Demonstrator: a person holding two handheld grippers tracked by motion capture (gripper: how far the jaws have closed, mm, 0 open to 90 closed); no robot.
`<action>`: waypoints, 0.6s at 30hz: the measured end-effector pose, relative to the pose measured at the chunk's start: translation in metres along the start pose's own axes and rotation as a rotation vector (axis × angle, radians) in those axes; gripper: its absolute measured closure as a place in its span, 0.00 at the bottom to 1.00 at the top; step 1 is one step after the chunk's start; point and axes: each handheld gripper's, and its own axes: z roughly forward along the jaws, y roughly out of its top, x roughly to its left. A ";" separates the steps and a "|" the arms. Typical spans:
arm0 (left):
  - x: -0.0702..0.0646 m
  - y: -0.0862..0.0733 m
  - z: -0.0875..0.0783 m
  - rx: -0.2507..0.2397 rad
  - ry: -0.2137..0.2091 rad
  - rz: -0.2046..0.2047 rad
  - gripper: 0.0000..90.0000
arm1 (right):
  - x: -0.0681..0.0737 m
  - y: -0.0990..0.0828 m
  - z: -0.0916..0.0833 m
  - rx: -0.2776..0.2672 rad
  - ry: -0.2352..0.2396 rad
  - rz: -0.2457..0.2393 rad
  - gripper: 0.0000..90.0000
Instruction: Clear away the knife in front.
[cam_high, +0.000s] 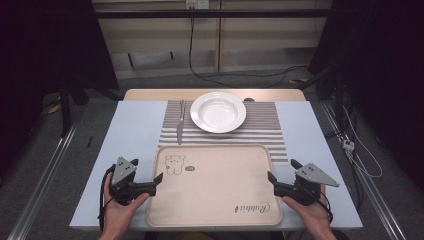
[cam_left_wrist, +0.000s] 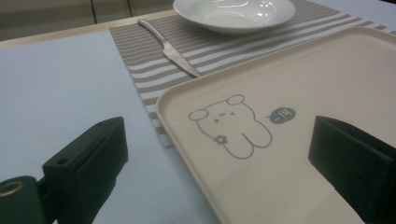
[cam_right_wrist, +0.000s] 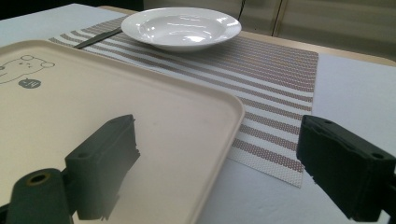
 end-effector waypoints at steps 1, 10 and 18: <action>0.000 0.000 0.001 0.000 -0.003 -0.005 0.05 | 0.000 0.000 0.000 -0.001 -0.001 -0.001 0.14; 0.001 0.003 0.007 0.018 -0.016 0.009 0.05 | -0.010 -0.004 0.001 0.002 -0.002 -0.011 0.13; 0.000 0.011 0.017 0.057 -0.058 0.009 0.07 | -0.017 -0.007 -0.003 0.006 -0.027 0.019 0.11</action>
